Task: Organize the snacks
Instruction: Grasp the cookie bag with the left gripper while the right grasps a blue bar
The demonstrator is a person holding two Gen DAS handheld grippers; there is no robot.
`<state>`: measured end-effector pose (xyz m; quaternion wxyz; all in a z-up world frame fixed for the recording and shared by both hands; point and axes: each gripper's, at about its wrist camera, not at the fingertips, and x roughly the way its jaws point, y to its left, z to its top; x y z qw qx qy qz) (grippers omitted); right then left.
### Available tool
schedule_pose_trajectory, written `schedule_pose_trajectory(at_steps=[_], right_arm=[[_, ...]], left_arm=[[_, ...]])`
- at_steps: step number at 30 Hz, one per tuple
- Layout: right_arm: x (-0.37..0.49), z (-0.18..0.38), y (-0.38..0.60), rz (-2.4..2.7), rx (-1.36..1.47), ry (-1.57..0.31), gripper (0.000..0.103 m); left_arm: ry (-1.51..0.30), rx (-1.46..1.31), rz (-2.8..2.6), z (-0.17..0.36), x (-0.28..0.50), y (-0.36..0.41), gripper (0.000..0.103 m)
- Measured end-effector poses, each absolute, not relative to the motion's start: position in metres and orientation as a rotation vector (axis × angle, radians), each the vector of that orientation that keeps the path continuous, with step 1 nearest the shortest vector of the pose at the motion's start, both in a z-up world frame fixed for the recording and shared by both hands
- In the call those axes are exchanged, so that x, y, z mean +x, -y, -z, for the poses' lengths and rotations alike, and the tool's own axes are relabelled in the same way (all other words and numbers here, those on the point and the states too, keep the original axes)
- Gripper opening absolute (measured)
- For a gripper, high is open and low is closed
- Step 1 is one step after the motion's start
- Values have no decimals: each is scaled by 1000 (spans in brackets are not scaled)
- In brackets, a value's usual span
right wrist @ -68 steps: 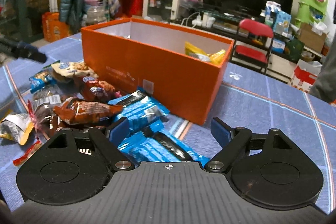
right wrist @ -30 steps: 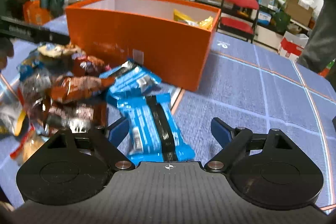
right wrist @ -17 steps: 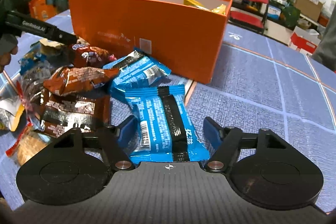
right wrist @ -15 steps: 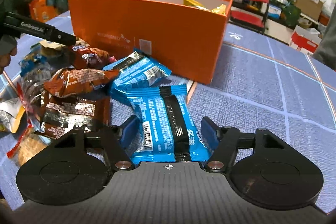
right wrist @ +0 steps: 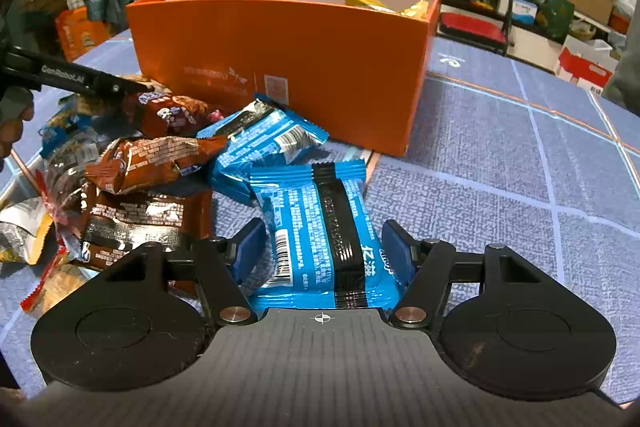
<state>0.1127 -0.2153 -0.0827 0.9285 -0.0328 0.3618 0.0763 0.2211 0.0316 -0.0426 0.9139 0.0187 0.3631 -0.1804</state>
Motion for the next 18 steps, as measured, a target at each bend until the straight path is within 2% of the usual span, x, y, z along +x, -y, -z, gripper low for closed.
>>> schedule_pose_trajectory(at_steps=[8,10,12,18], right_arm=[[114,84,212,-150,-64,-736,52],[115,83,212,-153,-65,-736,38],[115,81,211,-150,-66,-742,32],[114,79,211,-137,-75,-744,30]], left_arm=[[-745,41,342,47,221,-31,67],[-749,31,343,46,221,-31,66],[-752,30,349,46,219,-30,66],[-736,-6,350,37,216,-34,67]])
